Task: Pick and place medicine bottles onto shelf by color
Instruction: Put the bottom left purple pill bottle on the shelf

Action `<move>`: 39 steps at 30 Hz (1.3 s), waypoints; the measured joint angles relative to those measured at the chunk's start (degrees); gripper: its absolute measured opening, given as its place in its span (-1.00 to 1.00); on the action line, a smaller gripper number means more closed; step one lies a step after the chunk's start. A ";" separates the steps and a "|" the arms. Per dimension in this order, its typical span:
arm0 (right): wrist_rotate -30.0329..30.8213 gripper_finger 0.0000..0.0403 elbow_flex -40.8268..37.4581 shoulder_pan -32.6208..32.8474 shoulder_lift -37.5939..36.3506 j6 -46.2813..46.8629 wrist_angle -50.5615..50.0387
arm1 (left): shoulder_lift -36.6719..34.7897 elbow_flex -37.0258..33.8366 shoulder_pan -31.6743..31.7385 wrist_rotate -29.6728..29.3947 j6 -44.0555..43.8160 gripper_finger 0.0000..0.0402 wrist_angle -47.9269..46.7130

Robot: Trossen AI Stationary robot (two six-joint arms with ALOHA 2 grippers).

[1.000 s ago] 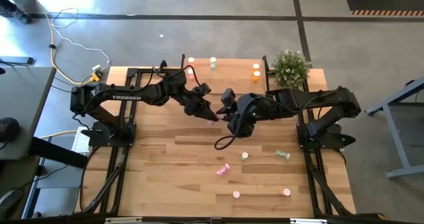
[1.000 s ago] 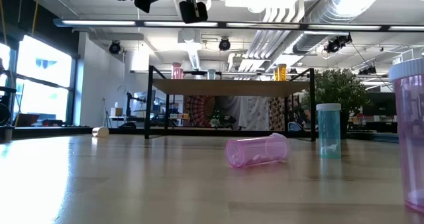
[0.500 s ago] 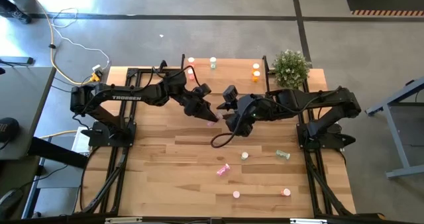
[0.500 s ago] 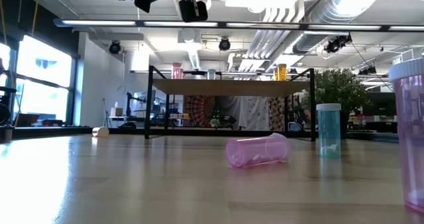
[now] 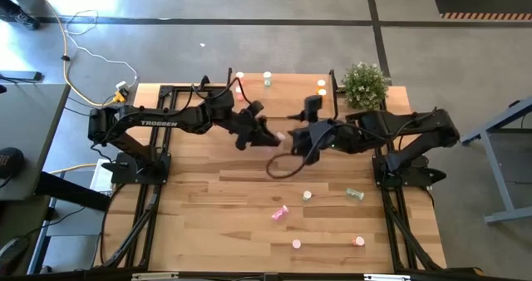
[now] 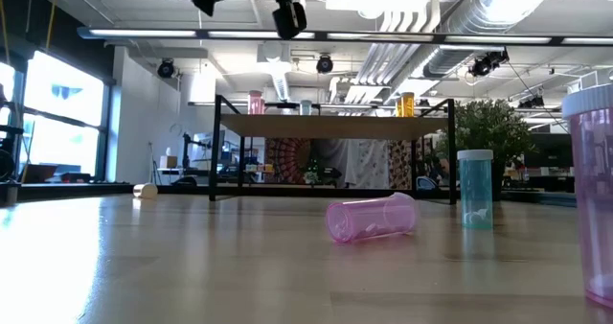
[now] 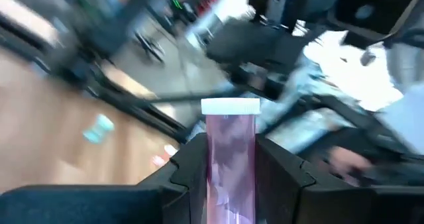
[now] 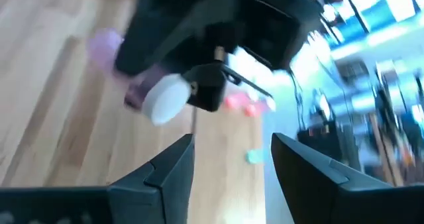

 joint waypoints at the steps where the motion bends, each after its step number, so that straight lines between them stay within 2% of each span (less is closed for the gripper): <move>1: 1.18 -0.04 0.00 -0.23 -0.25 2.34 0.02 | 0.00 0.00 0.00 -2.33 1.93 -0.52 0.00; 7: 5.95 -0.04 0.04 -3.14 -1.09 14.35 0.19 | 0.00 0.00 -0.14 -18.28 12.07 -0.52 -0.04; 15: 6.76 -0.04 0.09 -10.24 -4.71 27.60 4.01 | 0.00 0.00 -0.32 -35.50 21.17 -0.52 0.51; 17: 5.43 -0.04 0.11 -12.21 -6.16 30.84 6.06 | 0.00 0.00 -0.70 -38.94 24.06 -0.52 1.63; 20: -1.91 -0.04 0.13 -15.14 -8.39 35.90 8.94 | 0.00 0.00 -1.80 -44.12 28.62 -0.52 4.43; 24: -16.18 -0.04 0.13 -19.02 -10.41 42.63 11.31 | 0.00 0.00 -2.96 -49.34 33.35 -0.52 8.36; 28: -30.99 -0.04 0.15 -22.41 -10.43 43.25 14.90 | 0.00 0.00 -3.28 -50.52 35.86 -0.52 11.17; 31: -38.96 -0.04 0.15 -24.44 -9.93 43.34 16.73 | 0.00 0.00 -3.28 -50.54 36.03 -0.52 11.50; 34: -41.89 -0.04 0.15 -25.62 -9.12 43.28 16.72 | 0.00 0.00 -3.48 -48.82 37.21 -0.52 11.51; 39: -42.26 -0.03 0.15 -25.32 -6.68 38.74 13.99 | 0.00 0.00 -5.13 -48.48 42.44 -0.52 11.92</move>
